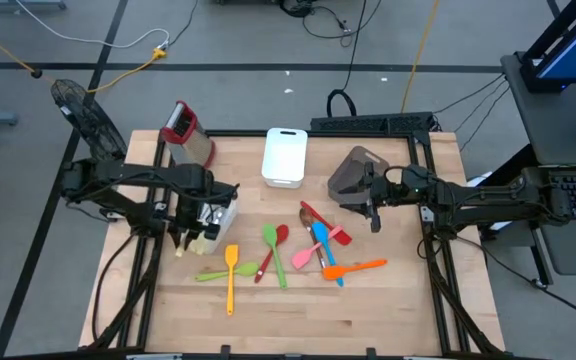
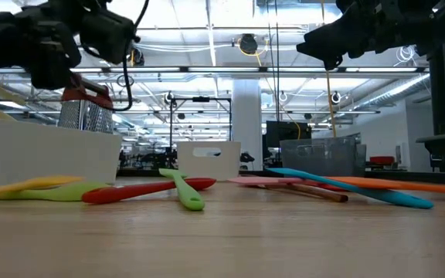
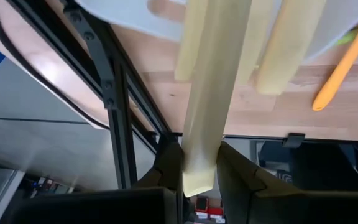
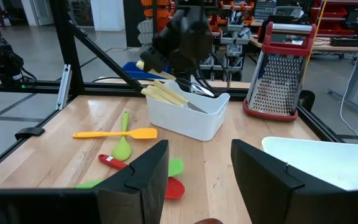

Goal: Pick & Place Kitchen Items
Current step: Put the yellow table knife into the bottom white bin

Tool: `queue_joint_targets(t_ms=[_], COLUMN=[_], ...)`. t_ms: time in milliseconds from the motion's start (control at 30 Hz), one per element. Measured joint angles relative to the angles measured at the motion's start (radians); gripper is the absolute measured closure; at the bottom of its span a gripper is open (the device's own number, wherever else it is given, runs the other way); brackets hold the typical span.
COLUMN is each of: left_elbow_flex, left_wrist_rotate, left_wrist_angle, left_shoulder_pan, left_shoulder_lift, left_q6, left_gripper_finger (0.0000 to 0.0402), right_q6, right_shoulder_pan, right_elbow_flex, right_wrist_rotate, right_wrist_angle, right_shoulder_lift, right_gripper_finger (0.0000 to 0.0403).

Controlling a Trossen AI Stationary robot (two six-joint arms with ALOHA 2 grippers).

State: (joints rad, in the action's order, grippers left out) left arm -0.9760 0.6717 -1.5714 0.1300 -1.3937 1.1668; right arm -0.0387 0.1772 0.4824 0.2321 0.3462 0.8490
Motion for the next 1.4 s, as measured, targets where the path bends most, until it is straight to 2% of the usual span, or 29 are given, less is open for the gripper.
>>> queue_joint_targets(t_ms=[333, 667, 933, 1033, 1400], left_elbow_flex=[0.029, 0.029, 0.029, 0.029, 0.017], left_wrist_rotate=[-0.022, -0.037, -0.049, -0.052, -0.08], left_wrist_angle=[0.005, 0.001, 0.001, 0.0, -0.002], left_shoulder_pan=[0.131, 0.187, 0.205, 0.205, 0.205], left_shoulder_lift=[-0.043, -0.22, -0.248, -0.248, -0.24], left_q6=[-0.166, -0.373, -0.412, -0.409, -0.398], left_gripper_finger=[0.0344, 0.0344, 0.0339, 0.0319, 0.0204], right_q6=[0.0, 0.001, 0.001, 0.001, 0.0], right_shoulder_pan=[0.0, 0.0, 0.0, 0.0, 0.0], right_elbow_flex=[0.0, 0.0, 0.0, 0.0, 0.0], right_wrist_rotate=[0.0, -0.001, -0.001, 0.0, 0.0], right_wrist_angle=[0.0, -0.032, -0.046, -0.045, -0.045], right_shoulder_lift=[0.0, 0.0, 0.0, 0.0, 0.0], right_gripper_finger=[0.0236, 0.0236, 0.0236, 0.0236, 0.0236])
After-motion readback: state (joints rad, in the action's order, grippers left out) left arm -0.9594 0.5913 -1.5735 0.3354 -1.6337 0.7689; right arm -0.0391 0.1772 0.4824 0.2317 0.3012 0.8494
